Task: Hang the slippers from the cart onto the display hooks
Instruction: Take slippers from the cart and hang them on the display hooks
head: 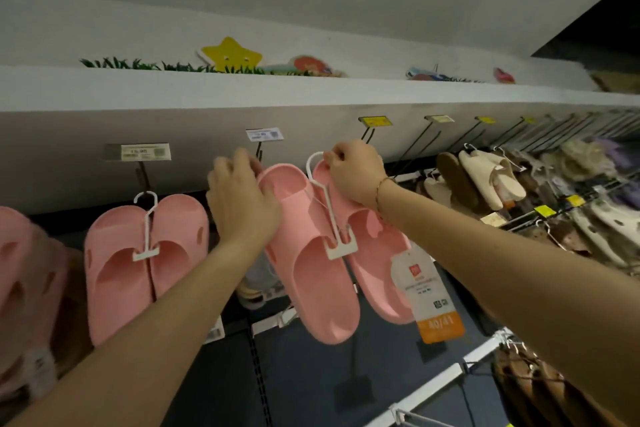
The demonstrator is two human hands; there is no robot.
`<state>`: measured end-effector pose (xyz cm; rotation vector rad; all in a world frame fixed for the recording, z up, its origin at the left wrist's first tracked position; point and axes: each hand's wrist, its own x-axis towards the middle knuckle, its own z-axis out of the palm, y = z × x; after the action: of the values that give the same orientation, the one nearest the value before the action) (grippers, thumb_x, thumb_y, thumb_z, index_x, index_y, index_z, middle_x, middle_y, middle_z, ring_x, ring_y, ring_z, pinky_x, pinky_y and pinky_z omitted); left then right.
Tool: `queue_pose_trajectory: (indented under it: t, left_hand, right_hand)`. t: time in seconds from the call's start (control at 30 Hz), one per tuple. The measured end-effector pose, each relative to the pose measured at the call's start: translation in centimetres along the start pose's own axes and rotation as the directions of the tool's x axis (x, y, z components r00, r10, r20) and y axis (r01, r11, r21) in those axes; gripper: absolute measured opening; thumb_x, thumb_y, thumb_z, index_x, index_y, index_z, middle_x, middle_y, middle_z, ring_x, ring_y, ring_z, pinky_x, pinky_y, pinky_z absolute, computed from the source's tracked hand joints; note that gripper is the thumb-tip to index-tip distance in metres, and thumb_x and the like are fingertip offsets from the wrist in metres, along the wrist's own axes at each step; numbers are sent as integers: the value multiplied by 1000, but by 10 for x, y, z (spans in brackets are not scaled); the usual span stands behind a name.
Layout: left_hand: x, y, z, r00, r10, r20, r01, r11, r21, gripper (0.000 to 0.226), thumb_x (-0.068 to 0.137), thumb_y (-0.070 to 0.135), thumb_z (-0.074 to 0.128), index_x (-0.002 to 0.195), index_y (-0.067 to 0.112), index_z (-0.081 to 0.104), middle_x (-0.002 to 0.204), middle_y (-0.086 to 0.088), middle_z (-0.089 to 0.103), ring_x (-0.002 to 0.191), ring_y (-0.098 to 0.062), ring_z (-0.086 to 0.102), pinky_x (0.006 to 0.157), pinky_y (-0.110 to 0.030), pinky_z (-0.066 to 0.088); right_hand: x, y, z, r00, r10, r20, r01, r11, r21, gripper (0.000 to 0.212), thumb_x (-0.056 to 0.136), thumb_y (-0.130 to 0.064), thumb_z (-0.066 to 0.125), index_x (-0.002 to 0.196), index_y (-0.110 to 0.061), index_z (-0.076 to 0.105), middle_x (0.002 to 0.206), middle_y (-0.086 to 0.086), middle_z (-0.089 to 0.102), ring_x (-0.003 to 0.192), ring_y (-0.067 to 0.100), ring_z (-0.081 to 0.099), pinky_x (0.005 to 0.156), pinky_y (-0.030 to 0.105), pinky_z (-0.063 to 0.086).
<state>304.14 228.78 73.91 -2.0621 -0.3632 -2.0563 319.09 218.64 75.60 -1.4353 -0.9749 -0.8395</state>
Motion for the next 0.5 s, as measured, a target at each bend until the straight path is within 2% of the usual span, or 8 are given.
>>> queue_pose_trajectory:
  t: [0.07, 0.13, 0.2, 0.3, 0.4, 0.5]
  left_hand:
    - [6, 14, 21, 995, 99, -1, -99, 995, 5, 17, 90, 7, 59, 105, 14, 61, 111, -11, 53, 102, -34, 54, 85, -43, 41]
    - [13, 29, 48, 990, 135, 39, -134, 990, -32, 16, 97, 19, 56, 108, 15, 67, 114, -10, 55, 103, -32, 57, 89, -44, 46]
    - [18, 50, 78, 990, 117, 74, -119, 993, 18, 24, 100, 33, 54, 110, 19, 71, 118, -12, 54, 111, -34, 53, 97, -45, 41]
    - [25, 82, 129, 992, 86, 89, -94, 992, 90, 24, 99, 41, 55, 112, 30, 72, 125, -11, 50, 127, -36, 44, 107, -48, 29]
    - [33, 110, 191, 997, 65, 44, -69, 993, 99, 26, 97, 48, 56, 112, 33, 71, 125, -9, 49, 127, -33, 41, 106, -47, 26]
    - [40, 132, 253, 998, 57, 16, -58, 994, 94, 27, 93, 52, 61, 108, 31, 70, 125, -6, 47, 127, -31, 38, 105, -45, 25]
  right_hand:
    - [9, 19, -3, 1000, -4, -11, 4, 1000, 23, 38, 100, -26, 47, 65, -13, 48, 63, 4, 50, 75, 33, 51, 73, 33, 31]
    - [25, 40, -7, 999, 9, -44, -7, 999, 54, 36, 101, -27, 46, 68, -12, 50, 67, 6, 53, 75, 32, 53, 75, 34, 35]
    - [39, 65, -12, 997, 31, -72, -24, 995, 101, 33, 101, -27, 47, 72, -12, 52, 68, 6, 53, 73, 31, 52, 76, 34, 36]
    - [63, 104, -20, 992, 62, -106, -41, 980, 196, 34, 99, -26, 47, 75, -7, 59, 65, 4, 53, 71, 29, 52, 78, 33, 38]
    - [95, 153, -25, 990, 48, -131, -11, 962, 273, 34, 98, -26, 47, 85, -3, 69, 74, 8, 66, 77, 31, 62, 83, 39, 50]
    - [131, 205, -23, 990, 12, -138, 31, 951, 307, 34, 97, -26, 48, 83, -3, 69, 71, 8, 66, 73, 31, 62, 80, 44, 52]
